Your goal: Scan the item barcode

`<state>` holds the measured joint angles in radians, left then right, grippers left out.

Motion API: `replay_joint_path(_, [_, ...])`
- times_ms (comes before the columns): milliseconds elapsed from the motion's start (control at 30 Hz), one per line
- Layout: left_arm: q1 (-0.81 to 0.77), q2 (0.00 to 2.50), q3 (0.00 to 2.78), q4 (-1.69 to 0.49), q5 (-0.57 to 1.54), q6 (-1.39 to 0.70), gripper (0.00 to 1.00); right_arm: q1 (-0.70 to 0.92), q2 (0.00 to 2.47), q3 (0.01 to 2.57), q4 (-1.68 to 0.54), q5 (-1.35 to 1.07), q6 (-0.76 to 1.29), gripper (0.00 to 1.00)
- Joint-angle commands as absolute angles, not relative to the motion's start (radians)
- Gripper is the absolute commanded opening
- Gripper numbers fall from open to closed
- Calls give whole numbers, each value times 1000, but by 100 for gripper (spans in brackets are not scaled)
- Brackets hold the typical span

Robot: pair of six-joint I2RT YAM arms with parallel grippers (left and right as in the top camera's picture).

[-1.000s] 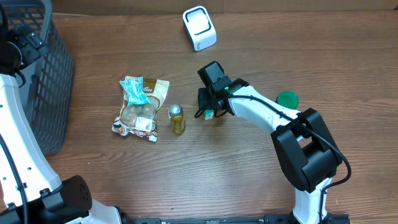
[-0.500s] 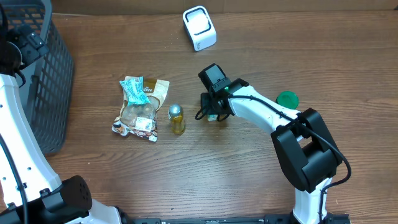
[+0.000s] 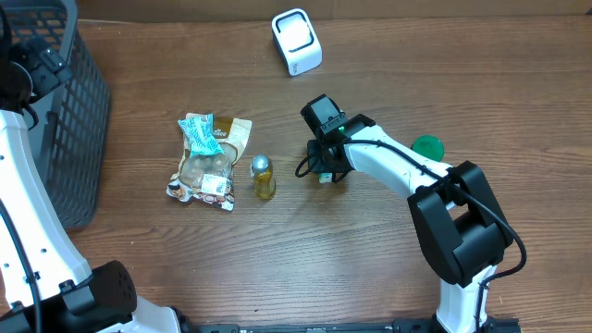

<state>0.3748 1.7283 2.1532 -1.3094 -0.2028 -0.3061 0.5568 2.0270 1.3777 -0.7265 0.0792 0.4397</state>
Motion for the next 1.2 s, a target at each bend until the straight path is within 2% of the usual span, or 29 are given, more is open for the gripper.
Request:
replay_joint_path(0, [377, 1734, 2162, -1306, -205, -288, 100, 553, 1985, 1392, -714, 96, 441, 64])
replay_joint_path(67, [377, 1734, 2162, -1306, -205, -288, 99, 553, 1984, 1401, -711, 96, 441, 76])
replay_joint_path(200, [377, 1734, 2162, -1306, -205, -288, 100, 540, 1984, 1456, -712, 96, 437, 86])
replay_joint_path(333, [377, 1734, 2162, -1306, -205, -288, 100, 520, 1984, 1510, -683, 96, 437, 100])
replay_joint_path(567, [377, 1734, 2162, -1306, -205, -288, 100, 459, 1985, 1514, -623, 97, 438, 100])
replay_joint_path(900, [377, 1734, 2162, -1306, -205, -288, 99, 381, 1988, 1509, -744, 97, 438, 100])
replay_joint_path(1167, [377, 1734, 2162, -1306, -205, -288, 100, 374, 1988, 1509, -750, 96, 438, 100])
